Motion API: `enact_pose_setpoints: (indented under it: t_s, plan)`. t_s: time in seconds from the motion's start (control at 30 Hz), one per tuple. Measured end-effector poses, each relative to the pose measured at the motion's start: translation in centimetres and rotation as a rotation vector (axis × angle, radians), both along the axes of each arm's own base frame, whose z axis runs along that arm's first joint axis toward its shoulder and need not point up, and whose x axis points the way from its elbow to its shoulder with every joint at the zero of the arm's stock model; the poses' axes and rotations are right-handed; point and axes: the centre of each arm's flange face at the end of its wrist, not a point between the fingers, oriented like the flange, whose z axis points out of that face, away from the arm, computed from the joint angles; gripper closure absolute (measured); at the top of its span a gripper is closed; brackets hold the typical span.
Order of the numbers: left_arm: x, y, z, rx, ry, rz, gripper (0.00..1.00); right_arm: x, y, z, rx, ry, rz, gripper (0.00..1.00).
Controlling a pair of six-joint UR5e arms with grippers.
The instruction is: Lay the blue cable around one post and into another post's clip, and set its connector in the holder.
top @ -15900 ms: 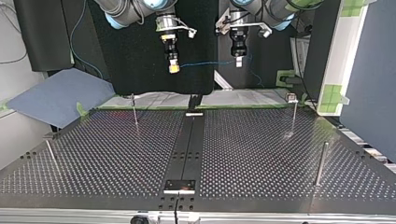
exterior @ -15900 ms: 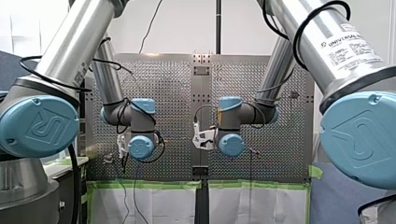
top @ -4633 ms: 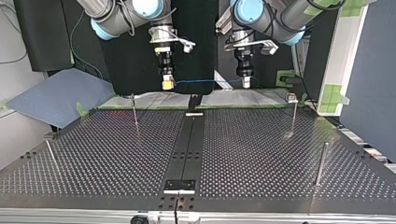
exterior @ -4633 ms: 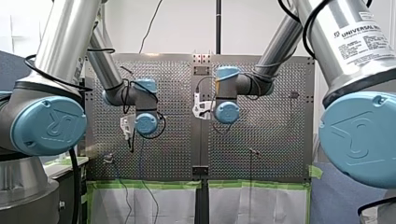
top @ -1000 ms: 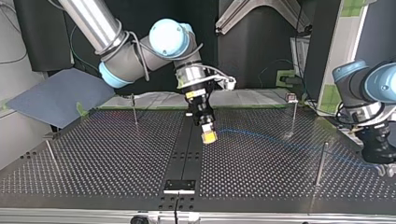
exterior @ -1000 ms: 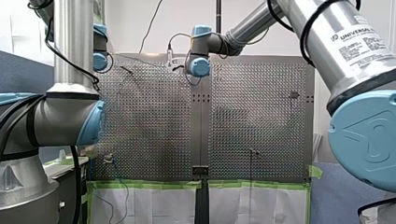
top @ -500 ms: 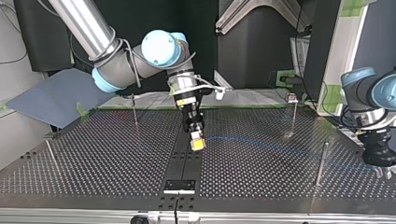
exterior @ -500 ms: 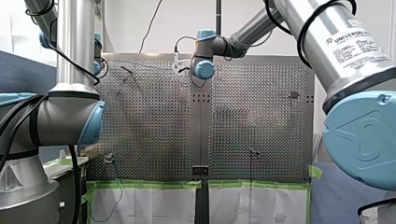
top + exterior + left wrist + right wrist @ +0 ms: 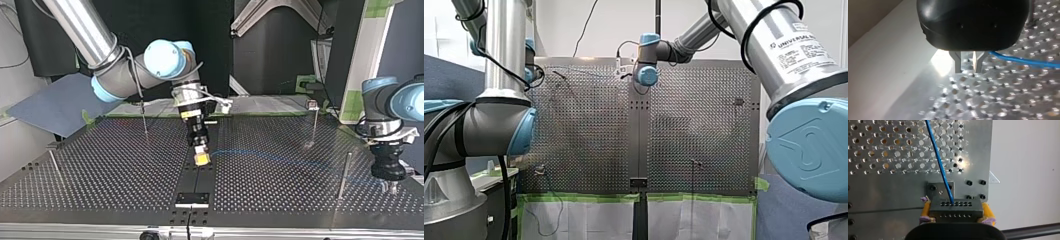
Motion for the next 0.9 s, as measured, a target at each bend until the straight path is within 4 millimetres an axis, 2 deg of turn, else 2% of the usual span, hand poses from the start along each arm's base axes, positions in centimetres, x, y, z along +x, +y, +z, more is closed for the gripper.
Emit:
enact_pose_setpoints:
  t_s: [0.2,0.33,0.63,0.9]
  plan:
    - [0.8,-0.6,-1.8,0.010,0.033,-0.043,0.72,-0.4,-0.7,-0.5,0.008,0.007,-0.013,0.67]
    - [0.9,-0.8,-2.0,0.011,0.037,-0.047,0.72,-0.5,-1.1,-1.2,0.017,0.015,-0.020,0.67]
    - [1.1,-1.2,-2.6,0.002,0.050,-0.041,0.72,-0.6,-1.8,-4.1,0.071,0.066,-0.031,0.67]
    - [1.2,-1.5,-3.1,-0.005,0.062,-0.035,0.67,-1.1,-2.0,-5.6,0.117,0.104,-0.059,0.67]
